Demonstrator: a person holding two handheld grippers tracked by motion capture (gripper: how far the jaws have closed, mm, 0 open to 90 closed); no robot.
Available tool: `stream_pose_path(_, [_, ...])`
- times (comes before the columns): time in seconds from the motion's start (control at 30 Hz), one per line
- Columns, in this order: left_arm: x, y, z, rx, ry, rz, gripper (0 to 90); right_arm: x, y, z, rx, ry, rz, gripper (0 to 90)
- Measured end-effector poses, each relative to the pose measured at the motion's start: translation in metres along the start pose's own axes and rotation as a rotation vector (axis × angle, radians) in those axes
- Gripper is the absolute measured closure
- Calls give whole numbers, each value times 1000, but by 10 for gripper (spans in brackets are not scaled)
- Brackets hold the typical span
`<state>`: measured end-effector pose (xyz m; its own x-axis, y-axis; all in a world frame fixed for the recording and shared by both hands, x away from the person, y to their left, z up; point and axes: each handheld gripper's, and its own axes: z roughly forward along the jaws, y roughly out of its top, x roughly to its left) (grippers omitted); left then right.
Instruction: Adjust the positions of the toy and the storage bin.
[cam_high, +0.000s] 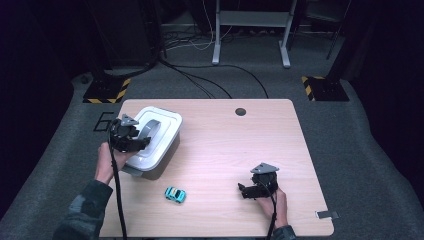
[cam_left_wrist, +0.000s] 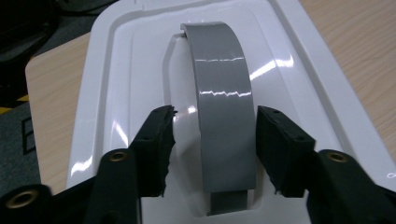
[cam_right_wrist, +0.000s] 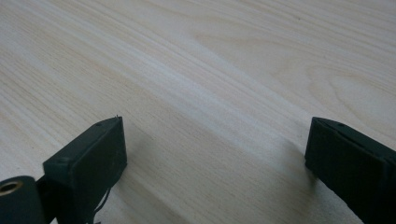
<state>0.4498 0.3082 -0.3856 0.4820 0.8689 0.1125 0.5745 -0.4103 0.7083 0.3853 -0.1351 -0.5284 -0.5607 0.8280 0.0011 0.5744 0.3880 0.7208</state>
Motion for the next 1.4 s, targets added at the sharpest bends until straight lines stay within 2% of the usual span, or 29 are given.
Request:
stream_pose_path(0.07, [1,-1,1,-10,-14,-6,589,0,0,0,0,0,0,48])
stream_pose_path(0.1, [1,-2,1,-16,-28,-15,589,0,0,0,0,0,0,48])
stream_pose_path(0.13, [0,-1,2,-17,-38,-11,649,0,0,0,-1,0,-1,49])
stream_pose_path(0.23, [-1,-1,2,-21,-48,-10,658,0,0,0,-1,0,-1,49])
stream_pose_path(0.27, [-1,-1,3,-29,-70,-16,660,0,0,0,-1,0,-1,49])
stream_pose_path(0.43, [-1,2,5,-26,-98,-12,667,0,0,0,-1,0,-1,50])
stream_pose_path(0.53, [-1,5,9,-34,-140,-28,668,0,0,0,-1,1,-2,51])
stream_pose_path(0.7, [-3,9,12,-28,-167,-23,669,0,0,0,-2,1,-2,51])
stream_pose_path(1.0, [-12,19,22,-45,-228,-33,670,0,0,0,-2,1,-2,53])
stream_pose_path(1.4, [-27,31,33,-48,-298,-17,672,0,0,0,-2,0,-4,53])
